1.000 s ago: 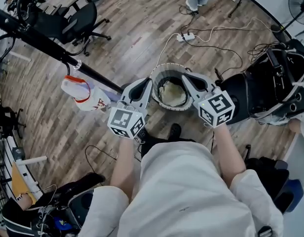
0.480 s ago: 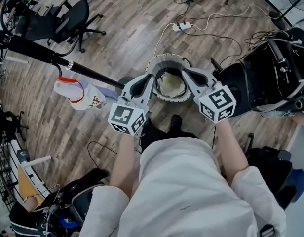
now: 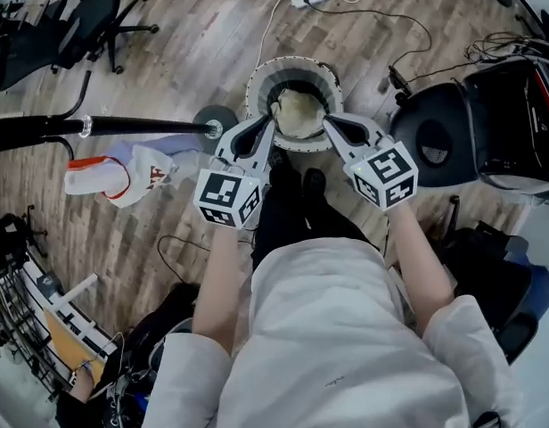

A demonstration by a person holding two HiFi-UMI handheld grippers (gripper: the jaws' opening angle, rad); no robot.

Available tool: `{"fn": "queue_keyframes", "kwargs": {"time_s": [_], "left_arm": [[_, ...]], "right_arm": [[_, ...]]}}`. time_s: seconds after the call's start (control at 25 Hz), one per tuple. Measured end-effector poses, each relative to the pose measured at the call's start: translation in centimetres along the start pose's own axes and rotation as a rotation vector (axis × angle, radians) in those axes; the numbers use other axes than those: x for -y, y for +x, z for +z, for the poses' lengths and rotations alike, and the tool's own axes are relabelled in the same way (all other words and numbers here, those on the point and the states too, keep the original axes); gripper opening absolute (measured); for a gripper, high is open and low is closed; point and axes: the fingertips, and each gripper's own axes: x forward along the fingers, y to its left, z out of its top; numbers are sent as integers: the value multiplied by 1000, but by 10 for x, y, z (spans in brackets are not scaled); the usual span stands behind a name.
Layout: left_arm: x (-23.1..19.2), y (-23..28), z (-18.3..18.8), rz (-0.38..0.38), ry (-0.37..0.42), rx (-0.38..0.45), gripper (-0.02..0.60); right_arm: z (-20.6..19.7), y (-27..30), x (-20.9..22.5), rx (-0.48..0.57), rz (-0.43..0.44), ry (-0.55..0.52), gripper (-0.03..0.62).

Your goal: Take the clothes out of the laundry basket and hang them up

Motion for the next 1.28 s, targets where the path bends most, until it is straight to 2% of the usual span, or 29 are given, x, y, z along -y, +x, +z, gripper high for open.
{"fn": "queue_keyframes", "kwargs": {"time_s": [0.16,0.36,0.56,0.72,1.0,1.28], "left_arm": [[-19,27,-33,-47,-28,-86,34],[-41,64,-81,-122,-12,-209,34],[-61,95,-131,-178,-66,-307,34],[-72,116,-171,-252,-99,-388,34],[-100,155,-237,-352,-47,-503,36],[-109,196,-311,-438,37,-596,92]], "right_arm": [[-26,26,18,-71,-33,38,8],[-60,67,40,-166,-61,75,8],[-105,103,51,-276,-78,137,29],[-138,131,60,-354,-94,162,44],[-191,174,89,-443,-113,147,92],[-262,205,114,-527,-134,193,149]]}}
